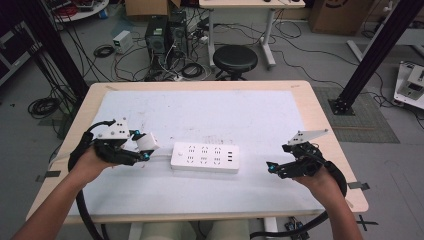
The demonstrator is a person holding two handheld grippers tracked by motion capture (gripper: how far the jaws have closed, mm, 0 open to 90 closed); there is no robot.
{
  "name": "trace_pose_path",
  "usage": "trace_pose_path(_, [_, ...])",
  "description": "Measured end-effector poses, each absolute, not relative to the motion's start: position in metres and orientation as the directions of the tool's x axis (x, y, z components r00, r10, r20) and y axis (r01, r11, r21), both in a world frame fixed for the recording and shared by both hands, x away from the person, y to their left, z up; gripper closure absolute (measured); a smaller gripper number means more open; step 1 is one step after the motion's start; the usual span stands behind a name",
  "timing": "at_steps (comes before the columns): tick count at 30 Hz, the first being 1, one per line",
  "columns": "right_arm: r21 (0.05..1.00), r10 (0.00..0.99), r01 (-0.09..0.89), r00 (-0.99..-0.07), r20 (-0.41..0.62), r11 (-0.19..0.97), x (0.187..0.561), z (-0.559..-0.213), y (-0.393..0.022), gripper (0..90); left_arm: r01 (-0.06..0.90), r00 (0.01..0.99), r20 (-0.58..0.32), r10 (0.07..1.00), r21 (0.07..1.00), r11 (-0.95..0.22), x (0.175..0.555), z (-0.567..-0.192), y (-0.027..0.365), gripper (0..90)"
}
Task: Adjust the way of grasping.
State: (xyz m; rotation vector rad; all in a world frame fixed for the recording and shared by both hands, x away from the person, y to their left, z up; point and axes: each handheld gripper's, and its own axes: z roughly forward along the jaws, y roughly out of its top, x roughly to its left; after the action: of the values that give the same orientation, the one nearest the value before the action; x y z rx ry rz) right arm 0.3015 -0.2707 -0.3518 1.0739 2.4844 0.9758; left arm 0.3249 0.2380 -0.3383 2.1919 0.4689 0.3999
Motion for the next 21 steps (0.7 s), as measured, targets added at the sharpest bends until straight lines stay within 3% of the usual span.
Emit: trace_pose_path(21, [0.702, 0.659, 0.559, -0.733, 0.169, 0.441, 0.309, -0.350, -0.241, 16.4, 0.088, 0.924, 0.168, 0.342, 0.779, -0.620, 0.314, -0.345, 0.194, 42.6])
